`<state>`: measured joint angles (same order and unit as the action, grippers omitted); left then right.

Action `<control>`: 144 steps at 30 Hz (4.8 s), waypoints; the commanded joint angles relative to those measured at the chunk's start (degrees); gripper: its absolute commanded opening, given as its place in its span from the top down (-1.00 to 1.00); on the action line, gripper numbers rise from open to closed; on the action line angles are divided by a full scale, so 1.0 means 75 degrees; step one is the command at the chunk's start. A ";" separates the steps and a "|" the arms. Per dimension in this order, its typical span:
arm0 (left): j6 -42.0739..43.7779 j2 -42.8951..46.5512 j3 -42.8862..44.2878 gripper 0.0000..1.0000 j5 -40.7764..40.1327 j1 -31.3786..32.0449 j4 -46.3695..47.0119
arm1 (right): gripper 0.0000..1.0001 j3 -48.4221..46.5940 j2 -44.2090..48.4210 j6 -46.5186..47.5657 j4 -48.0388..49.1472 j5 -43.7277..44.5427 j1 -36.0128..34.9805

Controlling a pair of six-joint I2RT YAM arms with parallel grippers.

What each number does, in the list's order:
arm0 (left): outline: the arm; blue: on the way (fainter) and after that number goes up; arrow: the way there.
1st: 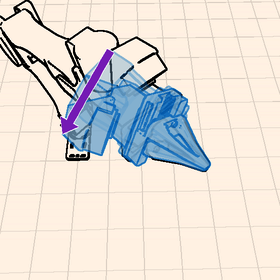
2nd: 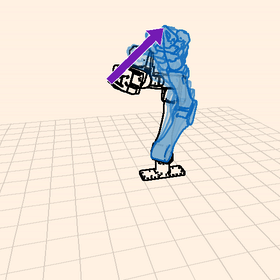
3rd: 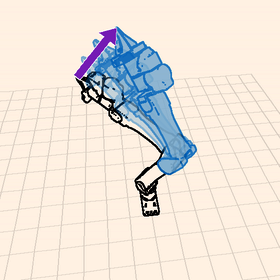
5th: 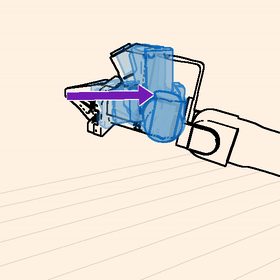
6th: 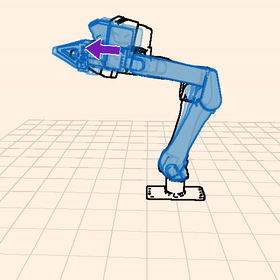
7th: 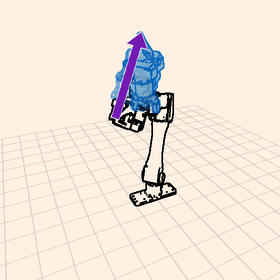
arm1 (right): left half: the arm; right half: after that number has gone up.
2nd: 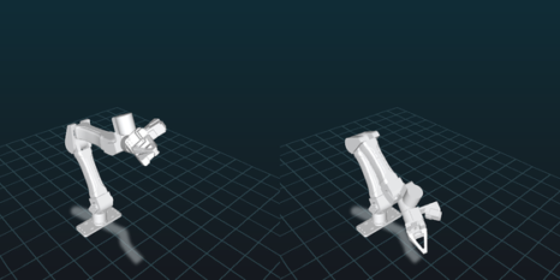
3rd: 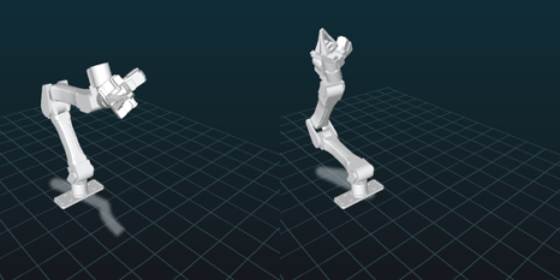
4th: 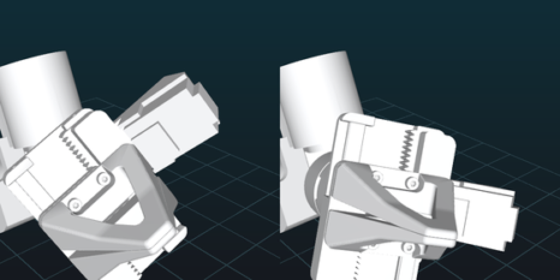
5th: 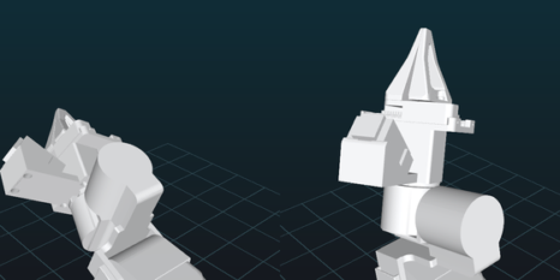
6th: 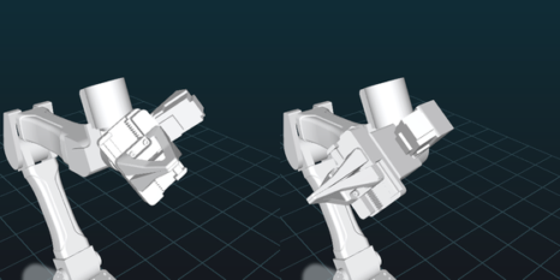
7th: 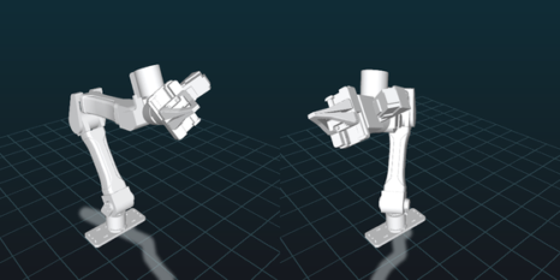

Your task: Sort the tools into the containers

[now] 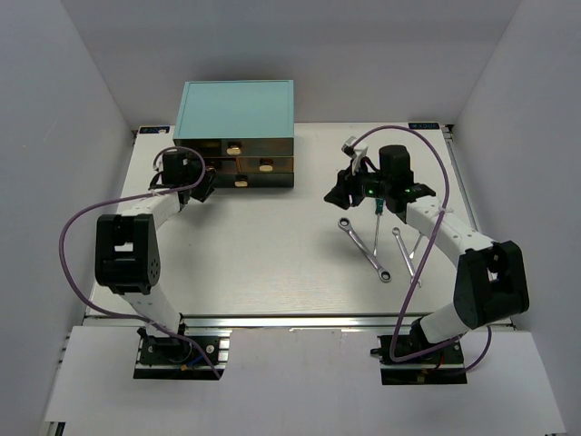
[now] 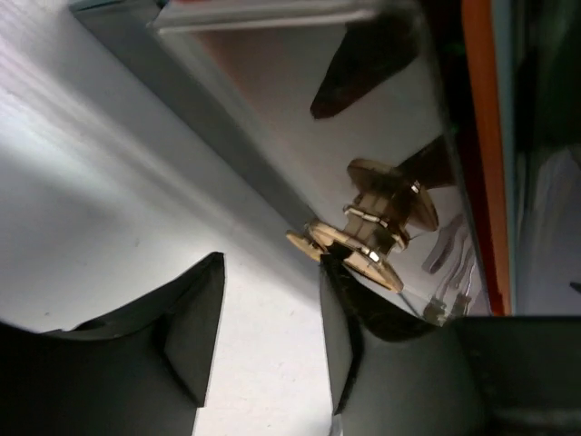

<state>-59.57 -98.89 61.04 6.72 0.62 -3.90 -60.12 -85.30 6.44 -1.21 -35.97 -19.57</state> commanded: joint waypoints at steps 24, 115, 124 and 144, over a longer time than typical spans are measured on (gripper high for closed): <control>0.0887 0.0950 -0.0251 0.14 0.0521 -0.0071 0.0156 | -0.01 0.0047 0.0275 0.0384 -0.0190 -0.0056 -0.0027; -0.4303 0.2533 -0.2033 0.52 -0.3462 0.4136 -0.0499 | -0.03 0.0504 0.0615 -0.0097 0.0209 0.0940 0.0079; -0.4502 0.3048 -0.2162 0.59 -0.3439 0.4440 -0.1214 | -0.03 0.0551 0.0650 -0.0050 0.0173 0.0999 0.0090; -0.4327 0.3950 -0.2127 -0.38 -0.3369 0.4534 -0.1436 | -0.20 0.0586 0.0732 0.0476 -0.0435 0.1232 0.0079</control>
<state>-93.21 -73.10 43.42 -18.55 34.35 -13.28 -55.31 -80.95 7.31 -3.31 -27.92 -19.14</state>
